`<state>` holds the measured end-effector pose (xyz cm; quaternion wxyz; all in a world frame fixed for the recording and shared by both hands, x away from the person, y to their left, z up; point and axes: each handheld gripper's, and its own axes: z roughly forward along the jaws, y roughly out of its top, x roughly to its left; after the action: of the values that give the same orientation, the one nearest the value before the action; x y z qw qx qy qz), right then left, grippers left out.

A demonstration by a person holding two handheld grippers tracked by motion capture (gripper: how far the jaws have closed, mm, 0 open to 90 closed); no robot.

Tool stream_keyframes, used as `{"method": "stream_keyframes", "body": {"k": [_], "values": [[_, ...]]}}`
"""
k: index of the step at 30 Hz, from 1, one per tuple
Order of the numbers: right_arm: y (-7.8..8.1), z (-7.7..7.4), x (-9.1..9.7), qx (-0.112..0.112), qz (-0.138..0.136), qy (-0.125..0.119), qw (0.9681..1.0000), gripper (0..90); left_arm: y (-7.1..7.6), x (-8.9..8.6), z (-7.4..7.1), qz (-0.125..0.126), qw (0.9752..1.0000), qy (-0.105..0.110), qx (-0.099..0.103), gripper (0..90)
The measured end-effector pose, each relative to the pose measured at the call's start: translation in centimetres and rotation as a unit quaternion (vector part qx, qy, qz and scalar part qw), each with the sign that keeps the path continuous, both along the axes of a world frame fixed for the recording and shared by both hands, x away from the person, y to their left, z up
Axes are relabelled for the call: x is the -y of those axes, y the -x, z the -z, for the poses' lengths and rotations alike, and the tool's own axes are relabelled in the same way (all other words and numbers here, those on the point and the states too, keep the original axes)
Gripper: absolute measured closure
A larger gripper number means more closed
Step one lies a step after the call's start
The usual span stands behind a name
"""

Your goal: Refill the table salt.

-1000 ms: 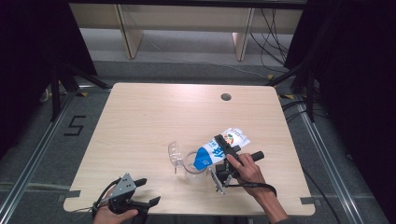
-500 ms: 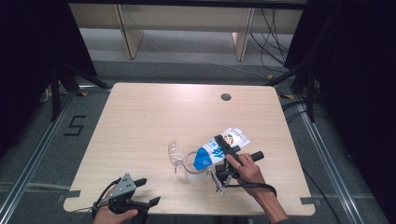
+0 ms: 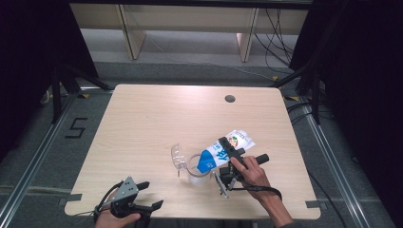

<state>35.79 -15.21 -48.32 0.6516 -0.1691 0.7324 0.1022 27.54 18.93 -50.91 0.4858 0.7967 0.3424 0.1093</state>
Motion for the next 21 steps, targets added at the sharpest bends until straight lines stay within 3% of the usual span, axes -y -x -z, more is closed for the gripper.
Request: {"method": "stream_keyframes", "body": {"k": [1,3,4,9,11,19,21], "values": [[0.06,0.1,0.01,-0.002,0.003,-0.004,1.0,51.7,0.0,0.01,0.01,-0.001,1.0,0.0,0.0,15.7],[0.02,-0.45,-0.24,0.017,-0.011,0.033,0.9992,51.7,-0.01,0.01,0.01,0.0,1.0,0.0,0.0,15.6],[0.28,0.07,-0.07,-0.004,0.014,-0.002,0.9999,51.8,0.0,0.01,0.0,0.0,1.0,0.0,0.0,15.6],[0.25,0.08,-0.13,-0.002,0.01,0.007,0.9999,52.2,-0.01,-0.05,-0.02,0.001,1.0,-0.003,0.0,15.7],[0.04,-0.04,-0.2,0.009,-0.009,0.013,0.9998,52.2,0.0,0.0,0.0,0.0,1.0,0.0,0.0,15.6],[0.37,0.11,-0.03,-0.003,0.02,0.005,0.9998,52.4,-0.02,-0.07,-0.03,0.003,1.0,-0.005,0.001,15.7],[0.17,-0.04,-0.09,0.005,0.006,0.013,0.9999,52.4,-0.02,-0.07,-0.04,0.004,1.0,-0.006,0.001,15.7]]}}
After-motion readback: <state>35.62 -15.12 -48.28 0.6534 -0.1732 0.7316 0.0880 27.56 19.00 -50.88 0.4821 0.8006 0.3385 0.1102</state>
